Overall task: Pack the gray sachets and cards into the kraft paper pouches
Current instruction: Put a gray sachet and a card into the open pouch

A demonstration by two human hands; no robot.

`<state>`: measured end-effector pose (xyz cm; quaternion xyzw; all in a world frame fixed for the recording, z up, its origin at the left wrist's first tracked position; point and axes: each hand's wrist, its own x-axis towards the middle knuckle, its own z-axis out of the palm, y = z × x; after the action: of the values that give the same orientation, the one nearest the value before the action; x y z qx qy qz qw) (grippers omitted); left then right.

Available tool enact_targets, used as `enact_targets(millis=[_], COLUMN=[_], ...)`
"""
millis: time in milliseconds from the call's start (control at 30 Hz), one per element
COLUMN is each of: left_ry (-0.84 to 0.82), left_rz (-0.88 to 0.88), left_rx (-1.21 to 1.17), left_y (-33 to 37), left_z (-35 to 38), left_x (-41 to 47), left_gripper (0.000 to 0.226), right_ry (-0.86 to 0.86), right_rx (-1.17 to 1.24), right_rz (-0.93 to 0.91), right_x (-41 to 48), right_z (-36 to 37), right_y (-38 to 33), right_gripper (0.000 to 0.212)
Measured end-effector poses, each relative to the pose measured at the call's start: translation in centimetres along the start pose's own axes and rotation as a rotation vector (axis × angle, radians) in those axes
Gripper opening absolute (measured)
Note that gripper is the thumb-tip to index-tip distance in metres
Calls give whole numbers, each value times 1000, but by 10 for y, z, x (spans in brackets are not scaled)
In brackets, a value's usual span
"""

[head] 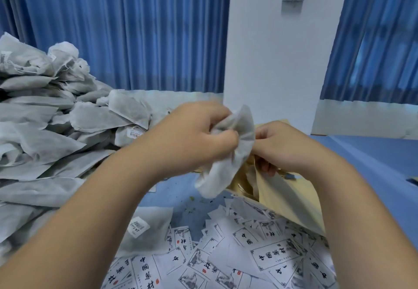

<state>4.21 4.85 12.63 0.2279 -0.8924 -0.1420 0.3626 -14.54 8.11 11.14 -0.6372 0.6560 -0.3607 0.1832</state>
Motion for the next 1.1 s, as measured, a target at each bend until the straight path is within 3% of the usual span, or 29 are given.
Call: enact_targets(millis=[100, 267, 533, 733, 800, 933, 1100], left_ry=[-68, -67, -105, -117, -96, -86, -297], left_rz=[62, 74, -33, -100, -79, -69, -113], left_rx=[216, 69, -78, 232, 296, 137, 42], left_y=[-7, -20, -28, -28, -28, -30, -39], left_z=[13, 28, 39, 56, 63, 56, 24], left_x=[4, 2, 0, 3, 3, 4, 2], left_gripper=[20, 19, 29, 8, 15, 20, 71], right_ry=[19, 7, -9, -38, -51, 7, 99], right_rx=[20, 81, 159, 146, 136, 98, 65], right_rz=[-9, -12, -16, -38, -35, -20, 6], right_x=[0, -4, -1, 0, 0, 0, 1], right_z=[-2, -6, -9, -4, -2, -1, -8], right_y=[2, 2, 8, 5, 3, 0, 5], right_gripper=[37, 31, 44, 44, 46, 38, 30])
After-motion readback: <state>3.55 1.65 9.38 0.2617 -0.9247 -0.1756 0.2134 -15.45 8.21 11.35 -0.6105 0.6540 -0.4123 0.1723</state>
